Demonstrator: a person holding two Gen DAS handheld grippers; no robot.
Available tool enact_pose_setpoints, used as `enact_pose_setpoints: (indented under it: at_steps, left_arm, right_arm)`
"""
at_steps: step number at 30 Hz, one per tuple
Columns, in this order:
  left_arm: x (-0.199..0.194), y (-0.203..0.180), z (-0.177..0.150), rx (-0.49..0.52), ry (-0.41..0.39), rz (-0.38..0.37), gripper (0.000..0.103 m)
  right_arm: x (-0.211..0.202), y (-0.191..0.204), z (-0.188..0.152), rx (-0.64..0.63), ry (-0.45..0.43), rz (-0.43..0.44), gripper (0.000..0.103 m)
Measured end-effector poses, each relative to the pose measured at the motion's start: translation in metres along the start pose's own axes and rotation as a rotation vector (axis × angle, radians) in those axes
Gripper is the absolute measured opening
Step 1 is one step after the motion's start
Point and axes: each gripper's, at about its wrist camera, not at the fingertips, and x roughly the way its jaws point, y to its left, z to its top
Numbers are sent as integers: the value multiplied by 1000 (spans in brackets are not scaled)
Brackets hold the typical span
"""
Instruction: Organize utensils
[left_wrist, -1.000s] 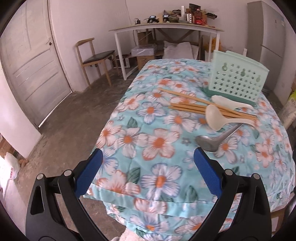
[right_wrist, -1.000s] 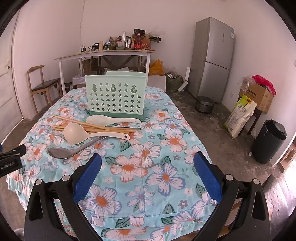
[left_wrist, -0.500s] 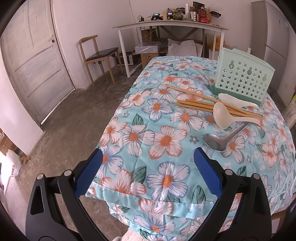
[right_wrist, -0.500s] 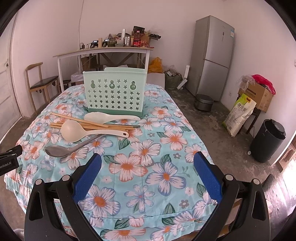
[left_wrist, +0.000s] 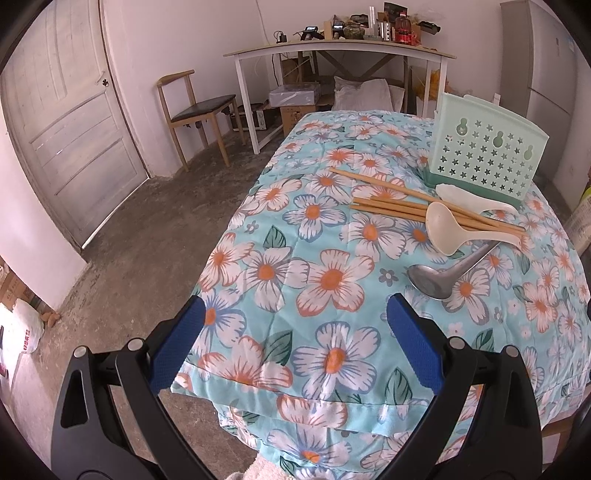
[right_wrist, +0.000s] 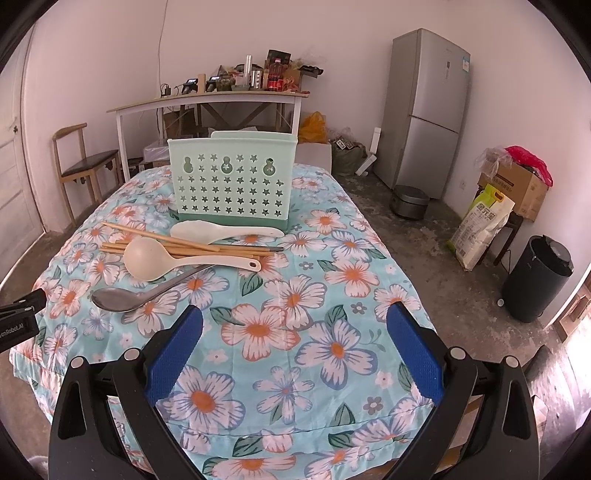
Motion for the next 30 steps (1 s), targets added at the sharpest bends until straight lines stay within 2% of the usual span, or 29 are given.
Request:
enact_pose_setpoints:
  at_steps: [30]
  left_arm:
    - [-2, -3, -1, 11, -2, -6, 95]
  right_arm:
    - [0, 0, 0, 0, 3, 1, 97]
